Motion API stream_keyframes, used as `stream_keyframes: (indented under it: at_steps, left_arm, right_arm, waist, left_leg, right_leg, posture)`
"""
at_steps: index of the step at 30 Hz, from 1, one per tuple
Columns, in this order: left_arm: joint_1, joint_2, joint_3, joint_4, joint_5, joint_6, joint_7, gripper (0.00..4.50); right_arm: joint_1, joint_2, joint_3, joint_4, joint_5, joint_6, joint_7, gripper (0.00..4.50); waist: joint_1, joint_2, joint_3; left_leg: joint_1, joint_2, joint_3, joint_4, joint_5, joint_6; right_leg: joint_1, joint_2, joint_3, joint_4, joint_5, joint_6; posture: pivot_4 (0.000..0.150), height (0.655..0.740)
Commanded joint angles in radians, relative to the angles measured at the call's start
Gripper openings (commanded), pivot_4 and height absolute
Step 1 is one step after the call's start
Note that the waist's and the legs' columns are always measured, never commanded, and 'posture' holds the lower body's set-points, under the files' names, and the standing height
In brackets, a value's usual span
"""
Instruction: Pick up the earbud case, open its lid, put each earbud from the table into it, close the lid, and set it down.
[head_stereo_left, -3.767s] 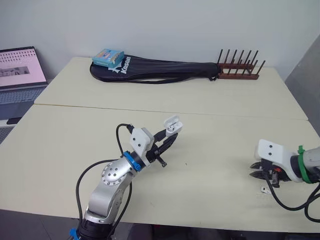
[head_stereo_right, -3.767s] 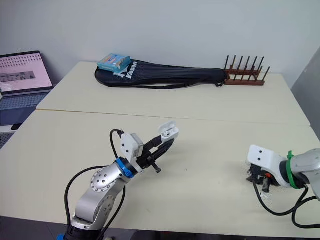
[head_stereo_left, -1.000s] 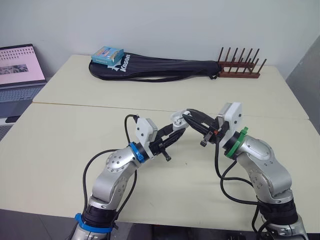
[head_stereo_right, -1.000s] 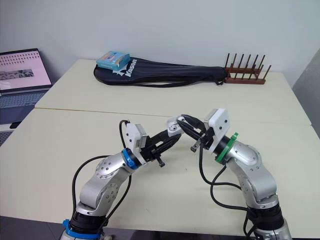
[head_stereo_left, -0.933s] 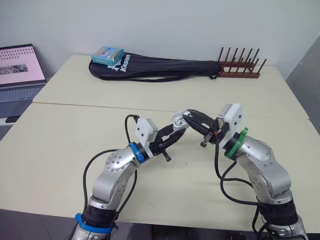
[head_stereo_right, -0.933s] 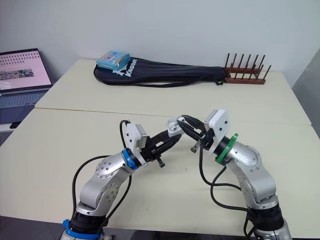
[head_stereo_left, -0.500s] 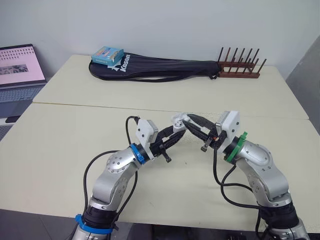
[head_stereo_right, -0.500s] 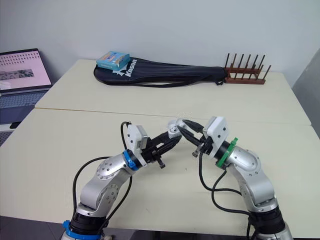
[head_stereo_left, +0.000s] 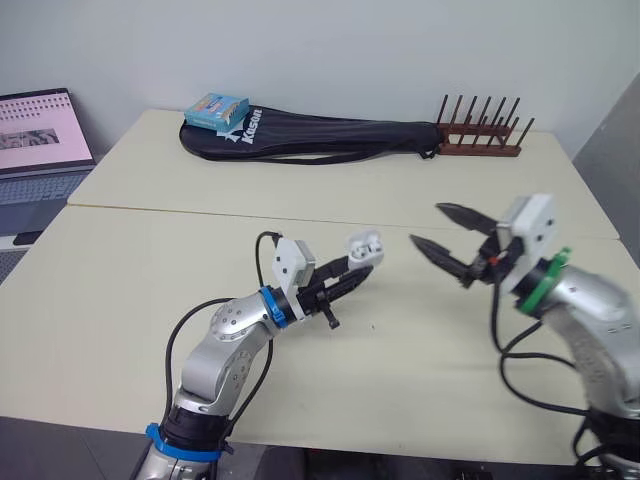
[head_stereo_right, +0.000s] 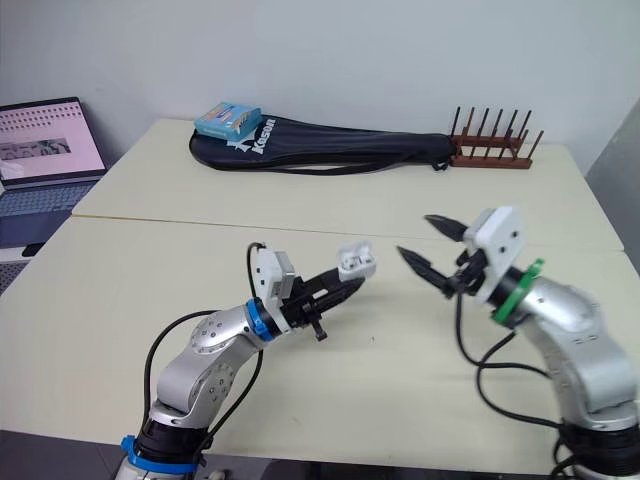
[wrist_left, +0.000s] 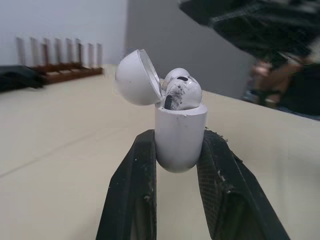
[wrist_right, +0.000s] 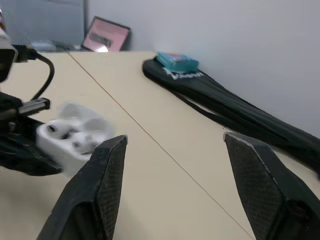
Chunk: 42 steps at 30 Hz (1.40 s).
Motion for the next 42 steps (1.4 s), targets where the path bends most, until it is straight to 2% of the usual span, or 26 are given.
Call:
stream_keyframes:
  at_steps: [1, 4, 9, 10, 17, 24, 27, 30, 37, 42]
  left_arm:
    - [-0.052, 0.007, -0.064, 0.009, -0.028, -0.001, -0.132, 0.74]
    - [-0.093, 0.005, -0.096, 0.044, -0.025, -0.001, -0.204, 0.74]
    - [-0.140, -0.011, -0.111, 0.092, -0.018, -0.003, -0.258, 0.74]
    - [-0.146, -0.013, -0.114, 0.098, -0.015, -0.004, -0.265, 0.74]
    - [-0.155, -0.027, -0.107, 0.119, -0.001, -0.004, -0.266, 0.74]
    - [-0.154, -0.039, -0.092, 0.131, 0.002, 0.002, -0.245, 0.74]
    - [-0.159, -0.043, -0.083, 0.135, -0.017, 0.032, -0.232, 0.74]
    - [-0.170, -0.052, -0.056, 0.155, -0.067, 0.152, -0.189, 0.74]
    - [-0.294, -0.079, -0.017, 0.384, -0.108, 0.566, -0.041, 0.74]
    - [-0.350, -0.120, 0.046, 0.508, -0.106, 0.674, 0.033, 0.74]
  right_arm:
    - [-0.052, -0.092, 0.001, 0.039, 0.032, 0.028, 0.102, 2.85]
    - [-0.081, -0.161, 0.074, 0.085, 0.025, 0.040, 0.200, 2.01]
    - [-0.141, -0.201, 0.172, 0.114, 0.033, 0.047, 0.316, 0.14]
    - [-0.154, -0.206, 0.186, 0.107, 0.051, 0.063, 0.340, 0.00]
    - [-0.159, -0.227, 0.196, 0.028, 0.172, 0.182, 0.407, 0.00]
    - [-0.124, -0.240, 0.188, -0.009, 0.205, 0.211, 0.408, 0.00]
    - [-0.094, -0.243, 0.204, -0.011, 0.167, 0.193, 0.397, 0.00]
    - [-0.081, -0.231, 0.191, -0.007, 0.139, 0.188, 0.349, 0.00]
    - [0.060, -0.216, 0.173, 0.003, -0.073, -0.014, 0.253, 0.00]
    - [0.125, -0.219, 0.189, -0.011, -0.147, -0.051, 0.229, 0.00]
  waist:
    - [-0.002, 0.000, 0.000]
    - [-0.002, 0.000, 0.000]
    - [-0.002, 0.000, 0.000]
    - [-0.002, 0.000, 0.000]
    - [0.000, 0.000, 0.000]
    - [0.001, 0.000, 0.000]
    - [0.001, 0.000, 0.000]
    - [0.001, 0.000, 0.000]
    - [0.003, 0.000, 0.000]
    - [0.001, 0.000, 0.000]
  left_leg:
    - [0.000, 0.000, 0.001, 0.000, 0.000, 0.000]
    - [0.000, 0.000, 0.002, 0.000, 0.000, 0.000]
    - [-0.001, 0.000, 0.002, 0.000, 0.000, 0.000]
    - [-0.001, 0.000, 0.001, 0.000, 0.000, 0.000]
    - [-0.002, 0.000, -0.001, 0.000, 0.000, 0.000]
    - [-0.001, 0.000, -0.001, 0.001, 0.000, 0.000]
    - [-0.001, 0.000, -0.001, 0.001, 0.000, 0.000]
    - [-0.001, 0.000, -0.002, 0.001, 0.000, 0.000]
    - [-0.002, -0.001, -0.002, 0.001, 0.000, 0.000]
    - [-0.003, 0.000, -0.003, 0.001, 0.000, 0.000]
  right_leg:
    - [0.000, 0.000, 0.000, 0.000, 0.000, 0.000]
    - [0.000, 0.000, 0.000, -0.001, 0.000, 0.000]
    - [-0.001, 0.000, 0.000, -0.001, 0.000, 0.000]
    - [-0.001, 0.000, 0.000, -0.001, 0.000, 0.000]
    - [-0.001, 0.000, 0.000, -0.001, 0.000, 0.000]
    - [0.000, 0.000, 0.000, -0.001, 0.000, 0.000]
    - [-0.001, 0.000, 0.000, -0.001, 0.000, 0.000]
    - [0.000, 0.000, -0.001, -0.001, 0.000, 0.000]
    - [0.000, 0.000, -0.003, -0.001, 0.000, 0.000]
    - [-0.001, 0.000, -0.002, -0.002, 0.000, 0.000]
  posture:
    - [0.150, 0.7315]
    - [0.150, 0.7315]
    - [0.150, 0.7315]
    - [0.150, 0.7315]
    - [0.150, 0.7315]
    - [0.150, 0.7315]
    - [0.150, 0.7315]
    - [0.150, 0.7315]
    - [0.150, 0.7315]
    - [0.150, 0.7315]
